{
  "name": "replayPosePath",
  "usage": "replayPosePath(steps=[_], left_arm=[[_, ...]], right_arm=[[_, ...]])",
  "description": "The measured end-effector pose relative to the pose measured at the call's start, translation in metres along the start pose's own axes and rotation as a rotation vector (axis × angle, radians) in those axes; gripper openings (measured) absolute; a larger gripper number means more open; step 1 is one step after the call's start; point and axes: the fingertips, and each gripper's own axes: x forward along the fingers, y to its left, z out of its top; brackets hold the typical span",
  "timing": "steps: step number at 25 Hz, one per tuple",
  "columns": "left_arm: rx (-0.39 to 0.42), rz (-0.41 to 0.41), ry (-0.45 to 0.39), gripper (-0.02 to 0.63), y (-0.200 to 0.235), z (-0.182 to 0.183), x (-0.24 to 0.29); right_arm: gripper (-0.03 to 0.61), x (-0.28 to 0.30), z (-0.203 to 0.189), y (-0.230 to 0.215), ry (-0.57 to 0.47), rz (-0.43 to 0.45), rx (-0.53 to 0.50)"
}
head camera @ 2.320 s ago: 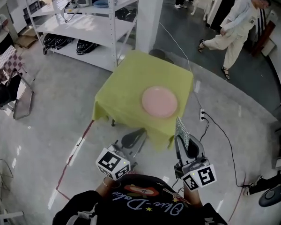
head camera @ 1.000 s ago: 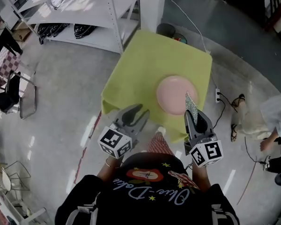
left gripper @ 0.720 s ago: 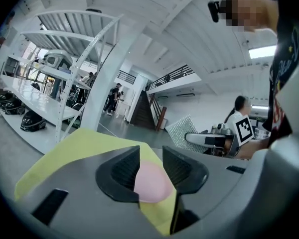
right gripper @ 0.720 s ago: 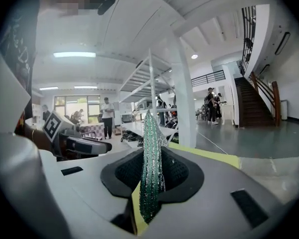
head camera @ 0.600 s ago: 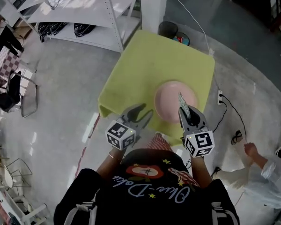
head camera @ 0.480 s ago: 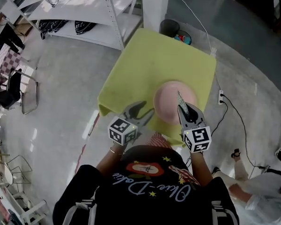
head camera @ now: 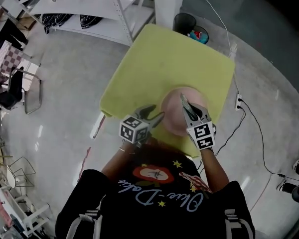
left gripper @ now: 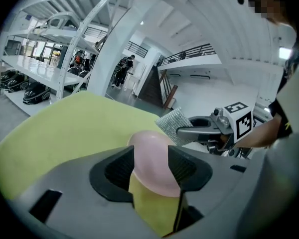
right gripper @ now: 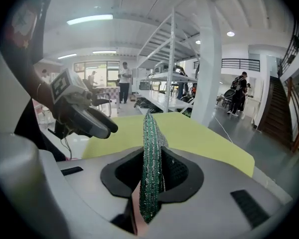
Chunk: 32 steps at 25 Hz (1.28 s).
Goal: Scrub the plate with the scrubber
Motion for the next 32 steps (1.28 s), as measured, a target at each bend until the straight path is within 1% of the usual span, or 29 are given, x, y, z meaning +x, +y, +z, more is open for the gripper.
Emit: replayPosePath(steps=[4,8,12,14,16,20,23,25,29,32], left_arm=[[-0.001,0.011,0.067,0.192,0.013,-0.014,0.013],[-0.045,-0.002,0.116,0.192,0.02,-0.021,0.02],[-0.052,-0.015,0.175,0.193,0.031,-0.024,0.035],[-0.066,-0.023,0.191,0.193,0.035,-0.029,0.041],[-0.072,-0.027,0.205,0.195,0.038,-0.034,0.045],[-0.059,-0.029,0.248,0.193,0.037,-0.043,0.051],[-0.053,-0.013,0.239,0.193,0.038,-0.041,0.057],[-0.04,0.009,0.242,0.181,0.039,-0.039,0.063],[0.004,0.057,0.274,0.143,0.038,-0.041,0.068],[0.018,0.093,0.304,0.121,0.04,-0.046,0.065]], right_arm=[[0.06,0.023,-0.018,0.002,0.072,0.032,-0.077],[0.06,0.04,-0.029,0.003,0.134,0.039,-0.121],[0.06,0.06,-0.041,-0.01,0.204,0.039,-0.146],[0.06,0.066,-0.048,-0.011,0.23,0.041,-0.156],[0.06,0.071,-0.052,-0.01,0.244,0.041,-0.155],[0.06,0.073,-0.056,-0.006,0.254,0.052,-0.163],[0.061,0.076,-0.059,-0.002,0.253,0.083,-0.177],[0.061,0.079,-0.06,-0.002,0.254,0.104,-0.184],[0.061,0.082,-0.065,0.0,0.258,0.14,-0.188],[0.063,0.079,-0.066,0.007,0.274,0.17,-0.22]])
